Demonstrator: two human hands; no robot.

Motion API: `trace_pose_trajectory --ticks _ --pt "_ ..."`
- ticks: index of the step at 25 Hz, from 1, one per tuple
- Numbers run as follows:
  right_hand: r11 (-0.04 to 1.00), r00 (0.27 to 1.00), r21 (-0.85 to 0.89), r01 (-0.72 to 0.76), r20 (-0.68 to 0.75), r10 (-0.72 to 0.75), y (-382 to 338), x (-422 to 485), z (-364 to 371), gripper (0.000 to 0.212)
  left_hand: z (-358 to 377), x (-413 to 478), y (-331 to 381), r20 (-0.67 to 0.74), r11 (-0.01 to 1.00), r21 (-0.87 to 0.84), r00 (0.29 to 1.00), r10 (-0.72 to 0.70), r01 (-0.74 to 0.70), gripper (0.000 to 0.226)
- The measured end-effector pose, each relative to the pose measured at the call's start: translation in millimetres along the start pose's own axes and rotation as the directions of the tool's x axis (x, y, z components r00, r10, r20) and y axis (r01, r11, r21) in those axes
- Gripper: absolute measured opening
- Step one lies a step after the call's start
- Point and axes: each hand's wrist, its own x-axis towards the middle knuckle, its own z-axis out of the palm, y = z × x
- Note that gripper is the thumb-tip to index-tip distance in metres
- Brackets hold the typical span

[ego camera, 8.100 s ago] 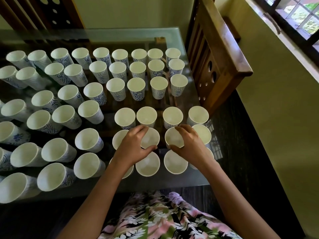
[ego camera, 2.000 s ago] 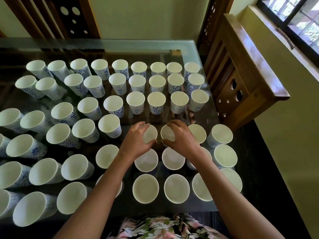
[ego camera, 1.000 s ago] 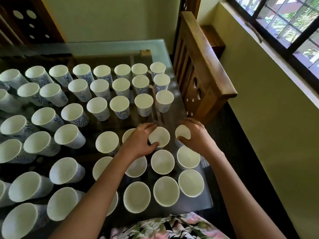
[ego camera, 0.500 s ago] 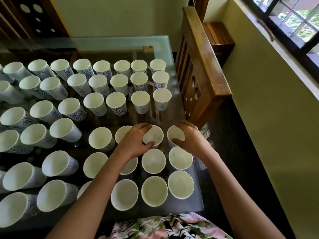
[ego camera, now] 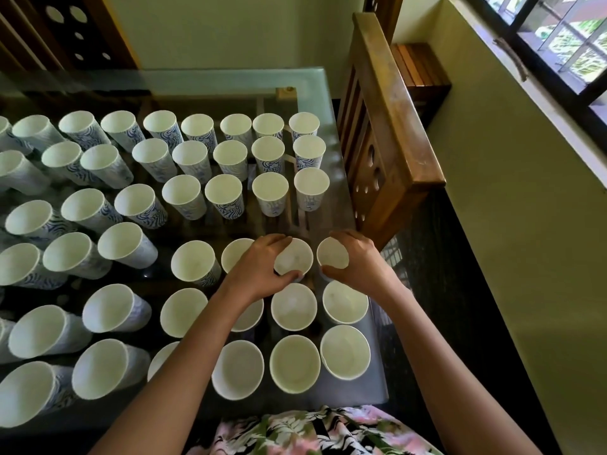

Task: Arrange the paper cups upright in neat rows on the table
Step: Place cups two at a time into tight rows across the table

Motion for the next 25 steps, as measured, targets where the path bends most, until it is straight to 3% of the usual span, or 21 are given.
trace_pose_trajectory --ticks 6,15,20,25 --pt "0.998 0.998 -0.029 0.055 -0.007 -0.055 -1 -1 0 0.073 -2 -2 -4 -0.055 1.000 -0.015 0.998 0.004 -0.005 0.068" --pt "0.984 0.987 -0.071 0.161 0.032 -0.159 -18 50 -11 0.049 -26 25 -14 -0.160 0.998 -0.056 0.987 -0.032 0.024 0.060" --pt "0.986 0.987 -0.025 0.162 0.003 -0.162 -25 98 -13 0.056 -41 70 -17 -0.193 0.996 -0.038 0.977 -0.089 0.083 0.064" --pt "0.977 0.986 -0.133 0.168 0.012 -0.168 -21 139 -9 0.062 -43 104 -26 -0.210 0.997 -0.001 0.975 -0.074 0.076 0.069"
